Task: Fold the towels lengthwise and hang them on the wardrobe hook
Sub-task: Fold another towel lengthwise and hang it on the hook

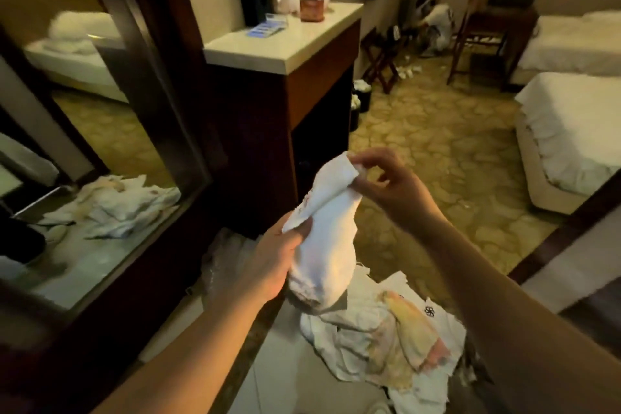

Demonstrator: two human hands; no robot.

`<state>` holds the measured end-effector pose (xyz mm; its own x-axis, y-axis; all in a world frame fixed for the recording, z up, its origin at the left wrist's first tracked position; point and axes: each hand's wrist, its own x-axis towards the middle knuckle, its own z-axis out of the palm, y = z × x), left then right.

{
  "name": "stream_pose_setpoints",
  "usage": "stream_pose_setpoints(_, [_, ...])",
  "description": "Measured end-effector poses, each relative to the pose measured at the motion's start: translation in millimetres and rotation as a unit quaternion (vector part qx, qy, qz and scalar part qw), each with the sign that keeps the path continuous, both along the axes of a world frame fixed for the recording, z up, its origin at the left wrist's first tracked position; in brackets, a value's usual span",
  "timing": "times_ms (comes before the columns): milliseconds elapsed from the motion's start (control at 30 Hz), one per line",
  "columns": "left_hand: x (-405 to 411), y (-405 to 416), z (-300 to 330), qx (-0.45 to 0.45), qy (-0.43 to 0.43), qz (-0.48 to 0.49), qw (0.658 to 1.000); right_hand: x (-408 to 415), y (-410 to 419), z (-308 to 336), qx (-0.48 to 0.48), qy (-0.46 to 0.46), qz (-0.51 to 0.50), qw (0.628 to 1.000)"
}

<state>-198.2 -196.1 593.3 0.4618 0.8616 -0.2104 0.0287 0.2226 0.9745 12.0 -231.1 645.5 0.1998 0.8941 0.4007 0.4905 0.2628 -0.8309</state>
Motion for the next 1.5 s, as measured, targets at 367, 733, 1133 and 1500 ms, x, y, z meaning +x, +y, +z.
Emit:
stream_pose_setpoints(367, [-201.0, -99.5, 30.6, 0.011, -0.001, 0.139, 0.990, -186.4, -68.3, 18.2, -0.077, -0.139, 0.039, 0.987])
stream_pose_setpoints(733, [-346.3, -214.3, 140.3, 0.288, 0.123, 0.041, 0.949, -353.8, -147.1, 119.9, 0.044, -0.266, 0.264, 0.926])
stream_pose_setpoints(1133, [-431.6, -366.5, 173.5, 0.344, 0.328, 0.081, 0.876, -440.6, -271.5, 136.0, 0.106, -0.282, 0.395, 0.868])
stream_pose_setpoints(1500, [-524.8, -487.4, 179.8, 0.225, 0.488, 0.236, 0.810, -519.8, -337.4, 135.5, 0.174, -0.238, 0.392, 0.871])
